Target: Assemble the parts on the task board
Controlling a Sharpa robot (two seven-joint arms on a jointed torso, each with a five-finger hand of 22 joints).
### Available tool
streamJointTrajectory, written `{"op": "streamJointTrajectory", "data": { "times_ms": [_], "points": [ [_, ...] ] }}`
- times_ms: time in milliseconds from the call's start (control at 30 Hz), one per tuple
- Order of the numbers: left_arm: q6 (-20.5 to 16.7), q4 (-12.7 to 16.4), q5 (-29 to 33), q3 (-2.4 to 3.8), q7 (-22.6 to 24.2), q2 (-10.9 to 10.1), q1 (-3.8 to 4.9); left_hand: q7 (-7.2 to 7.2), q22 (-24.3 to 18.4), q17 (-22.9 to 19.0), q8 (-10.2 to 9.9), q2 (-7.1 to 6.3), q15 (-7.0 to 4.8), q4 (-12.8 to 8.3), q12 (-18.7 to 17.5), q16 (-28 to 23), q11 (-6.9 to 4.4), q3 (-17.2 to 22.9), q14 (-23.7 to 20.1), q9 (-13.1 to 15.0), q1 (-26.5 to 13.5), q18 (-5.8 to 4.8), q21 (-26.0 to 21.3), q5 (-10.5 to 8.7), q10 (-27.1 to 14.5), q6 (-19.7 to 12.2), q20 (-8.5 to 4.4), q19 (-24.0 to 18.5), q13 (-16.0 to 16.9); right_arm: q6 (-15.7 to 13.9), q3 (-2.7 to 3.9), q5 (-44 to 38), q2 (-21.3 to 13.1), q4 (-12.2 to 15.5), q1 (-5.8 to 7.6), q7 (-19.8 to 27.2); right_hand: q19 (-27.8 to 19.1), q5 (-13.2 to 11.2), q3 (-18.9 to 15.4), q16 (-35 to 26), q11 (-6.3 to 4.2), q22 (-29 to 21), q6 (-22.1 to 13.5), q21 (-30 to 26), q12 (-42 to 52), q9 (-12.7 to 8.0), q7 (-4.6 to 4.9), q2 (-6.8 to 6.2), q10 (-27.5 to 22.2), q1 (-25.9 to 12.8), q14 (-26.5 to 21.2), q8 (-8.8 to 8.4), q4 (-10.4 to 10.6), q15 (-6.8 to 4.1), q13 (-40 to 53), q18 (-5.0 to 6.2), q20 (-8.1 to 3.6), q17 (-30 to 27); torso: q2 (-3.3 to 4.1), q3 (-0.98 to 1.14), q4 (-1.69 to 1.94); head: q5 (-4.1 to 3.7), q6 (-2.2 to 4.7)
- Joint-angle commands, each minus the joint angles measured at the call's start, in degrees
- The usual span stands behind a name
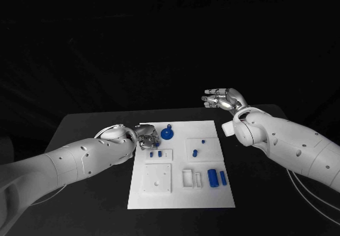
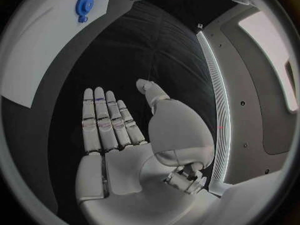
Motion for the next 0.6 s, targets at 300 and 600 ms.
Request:
{"op": "streamJointTrajectory", "data": {
  "times_ms": [300, 600],
  "points": [
    [-0.99, 0.10, 0.65, -0.15, 0.99, -0.45, -0.27, -1.50, 1.09, -1.03, -0.11, -3.02, 1.65, -0.71, 0.24, -1.30, 2.37, 0.61, -1.04, -0.43, 0.05, 2.31, -0.13, -0.27, -7.41, -13.92, 1.77, -0.25, -0.07, 1.23, 0.03, -0.33, -0.09, -0.09, -0.02, 0.07, 0.25, 0.24, 0.31, -0.33, -0.03, -0.08, 0.02, -0.26, 0.18, -0.02, 0.04, -0.07, 0.21, -0.74, 0.14, -0.17, 0.05, -0.03, -0.05, 0.68, -0.19, -0.09, -0.01, -0.02, 0.04, -0.01, 0.04],
    [-1.77, -0.20, 0.93, -0.11, 0.44, -0.83, -0.27, -1.39, 1.12, -1.39, -0.21, -3.23, 2.17, 0.13, 0.25, -1.36, 3.17, -1.46, -1.13, -0.53, 1.80, 2.95, -0.82, -0.08, -10.53, -16.21, 2.41, 0.03, -0.05, 6.84, 0.03, -1.48, -0.26, -0.49, -0.02, -2.80, 0.62, -0.19, 0.20, -0.22, -0.13, -0.05, -1.35, -0.09, 0.39, -0.07, 0.17, 0.01, 0.55, -0.25, 0.64, -0.21, -0.19, -0.18, -0.06, 0.82, -0.26, -0.07, 0.01, 0.02, -0.02, -0.10, 0.17]
  ]
}}
